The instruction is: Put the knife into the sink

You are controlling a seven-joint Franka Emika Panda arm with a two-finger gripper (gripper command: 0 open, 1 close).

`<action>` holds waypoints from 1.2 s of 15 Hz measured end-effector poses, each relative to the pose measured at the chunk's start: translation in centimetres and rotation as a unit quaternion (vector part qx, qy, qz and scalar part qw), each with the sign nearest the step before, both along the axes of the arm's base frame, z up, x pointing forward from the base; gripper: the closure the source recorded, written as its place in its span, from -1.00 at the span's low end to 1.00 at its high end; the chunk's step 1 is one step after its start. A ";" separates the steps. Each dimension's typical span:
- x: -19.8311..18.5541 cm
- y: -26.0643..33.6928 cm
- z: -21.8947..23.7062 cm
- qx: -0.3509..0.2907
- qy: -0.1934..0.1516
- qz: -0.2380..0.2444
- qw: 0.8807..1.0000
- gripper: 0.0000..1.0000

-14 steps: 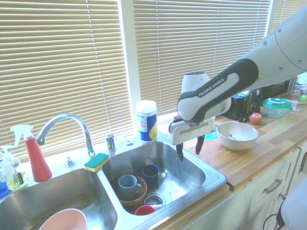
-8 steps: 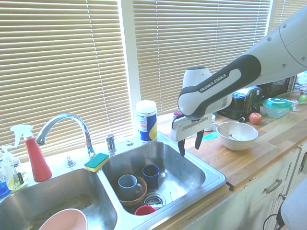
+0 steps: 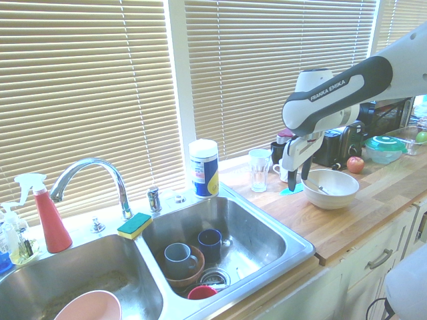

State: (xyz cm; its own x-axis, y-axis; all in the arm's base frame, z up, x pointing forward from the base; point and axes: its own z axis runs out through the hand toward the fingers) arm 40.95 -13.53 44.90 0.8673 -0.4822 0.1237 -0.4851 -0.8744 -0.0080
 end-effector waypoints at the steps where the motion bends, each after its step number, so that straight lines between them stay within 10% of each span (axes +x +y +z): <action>1: -0.2 -1.7 0.3 0.000 0.001 0.002 1.000 -1.00; 16: 0.3 -13.5 -7.5 -0.001 0.028 -0.060 0.998 -1.00; 17: 0.4 -13.6 -8.0 -0.001 0.029 -0.061 0.998 1.00; 18: 0.6 -13.7 -8.4 -0.001 0.029 -0.063 0.998 1.00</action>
